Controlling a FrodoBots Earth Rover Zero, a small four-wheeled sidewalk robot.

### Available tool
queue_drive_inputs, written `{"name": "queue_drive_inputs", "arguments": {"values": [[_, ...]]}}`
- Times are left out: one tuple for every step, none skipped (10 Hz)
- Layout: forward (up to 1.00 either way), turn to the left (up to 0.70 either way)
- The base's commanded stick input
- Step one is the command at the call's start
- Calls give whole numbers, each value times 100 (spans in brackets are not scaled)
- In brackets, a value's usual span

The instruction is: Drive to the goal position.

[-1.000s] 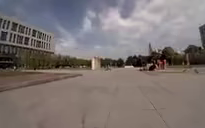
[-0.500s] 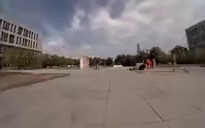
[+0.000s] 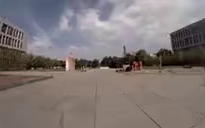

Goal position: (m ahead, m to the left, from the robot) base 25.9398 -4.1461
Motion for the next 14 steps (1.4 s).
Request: {"name": "queue_drive_inputs", "arguments": {"values": [[100, 0], [100, 0], [100, 0], [100, 0], [100, 0], [100, 0], [100, 0], [100, 0], [100, 0], [100, 0], [100, 0], [100, 0], [100, 0], [100, 0]]}}
